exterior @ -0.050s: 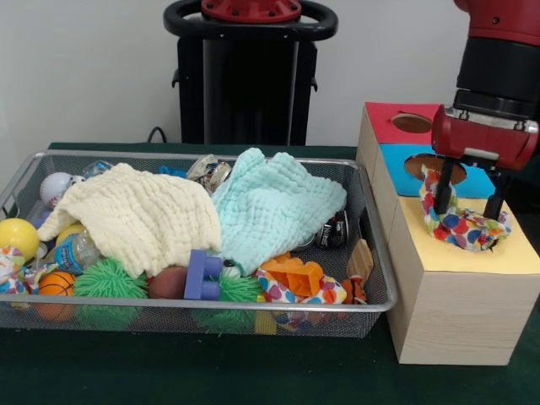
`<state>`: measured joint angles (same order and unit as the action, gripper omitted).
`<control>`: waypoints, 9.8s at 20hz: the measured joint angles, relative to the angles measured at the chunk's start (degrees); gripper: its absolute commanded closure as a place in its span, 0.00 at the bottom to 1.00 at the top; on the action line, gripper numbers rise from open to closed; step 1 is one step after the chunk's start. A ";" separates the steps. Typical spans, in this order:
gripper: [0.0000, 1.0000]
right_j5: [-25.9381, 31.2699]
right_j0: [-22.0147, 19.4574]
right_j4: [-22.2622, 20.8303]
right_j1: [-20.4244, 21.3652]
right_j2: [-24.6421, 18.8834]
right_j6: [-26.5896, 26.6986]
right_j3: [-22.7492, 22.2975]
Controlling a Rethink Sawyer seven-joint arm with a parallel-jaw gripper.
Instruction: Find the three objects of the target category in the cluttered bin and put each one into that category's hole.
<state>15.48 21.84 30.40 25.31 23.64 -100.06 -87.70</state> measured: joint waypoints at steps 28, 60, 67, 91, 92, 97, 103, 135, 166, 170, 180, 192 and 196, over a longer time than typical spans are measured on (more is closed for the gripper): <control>0.00 3.08 -0.96 -0.02 4.45 -0.13 0.00 -0.04; 1.00 5.29 0.55 0.24 2.81 0.36 -0.24 -0.02; 1.00 5.29 1.78 0.45 0.58 0.61 -0.78 -0.02; 1.00 2.83 1.60 2.13 -0.59 0.09 -2.94 -0.07; 1.00 2.73 1.61 2.15 -0.59 0.08 -2.94 -0.11; 1.00 2.66 1.61 2.73 -0.66 0.08 -2.94 -0.15; 1.00 2.64 1.67 3.78 -0.85 0.14 -3.02 -0.14; 1.00 10.24 1.40 4.17 2.89 0.60 -3.03 0.21; 1.00 10.24 -2.15 3.48 -1.36 0.61 -3.03 6.28; 1.00 10.24 -2.15 3.39 -1.83 0.61 -3.03 6.28; 1.00 8.18 -2.54 3.33 -4.33 -0.18 -3.03 6.27; 1.00 5.91 -5.24 4.47 -7.82 -3.83 -3.03 6.56; 1.00 5.89 -5.26 4.44 -7.67 -3.94 -3.03 6.42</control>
<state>21.37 16.58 34.84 17.64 19.70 -103.09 -81.27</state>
